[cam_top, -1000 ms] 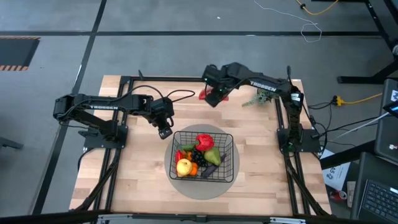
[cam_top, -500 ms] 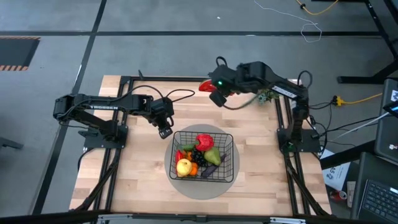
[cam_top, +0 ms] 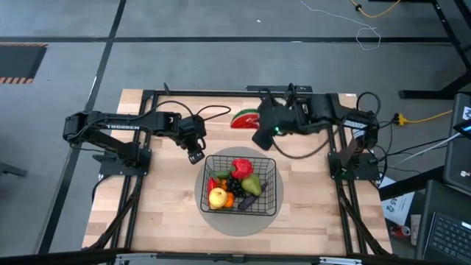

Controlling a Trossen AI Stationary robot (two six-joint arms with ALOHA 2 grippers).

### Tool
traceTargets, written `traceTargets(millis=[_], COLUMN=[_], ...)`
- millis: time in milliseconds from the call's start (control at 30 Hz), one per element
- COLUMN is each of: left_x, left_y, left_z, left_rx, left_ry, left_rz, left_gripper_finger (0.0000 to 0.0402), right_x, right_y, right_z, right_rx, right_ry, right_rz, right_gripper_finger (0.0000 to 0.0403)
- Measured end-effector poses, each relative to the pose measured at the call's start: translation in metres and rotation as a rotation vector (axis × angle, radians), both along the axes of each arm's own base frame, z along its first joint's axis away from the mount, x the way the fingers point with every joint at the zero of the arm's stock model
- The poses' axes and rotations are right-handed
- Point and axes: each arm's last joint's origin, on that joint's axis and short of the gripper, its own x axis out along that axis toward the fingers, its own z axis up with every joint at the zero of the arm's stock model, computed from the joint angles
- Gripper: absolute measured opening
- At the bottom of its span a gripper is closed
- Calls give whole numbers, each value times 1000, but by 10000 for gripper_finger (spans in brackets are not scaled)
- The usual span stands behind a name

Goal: Build produce basket
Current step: Put the red watermelon into the black wire basket

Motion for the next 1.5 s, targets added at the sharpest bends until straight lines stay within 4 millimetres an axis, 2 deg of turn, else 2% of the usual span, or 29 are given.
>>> traceTargets(millis=[367,667,933,1200,1500], left_x=[3,3,3,3,3], left_y=[1,1,1,1,1], left_z=[2,1,2,2,2], left_rx=[6,6,6,6,6], left_ry=[-32,-32,-33,-33,-33], left_rz=[0,0,-1,0,0], left_gripper_finger=[133,133,133,133,133], right_x=[0,-3,-6,-7,-7], right_y=[53,83,93,96,96], right_z=[3,5,5,5,5], right_rx=[95,144,159,249,251], right_ry=[-67,-107,-104,-85,-83], right_rz=[206,323,358,425,428], right_gripper_finger=[115,116,117,119,145])
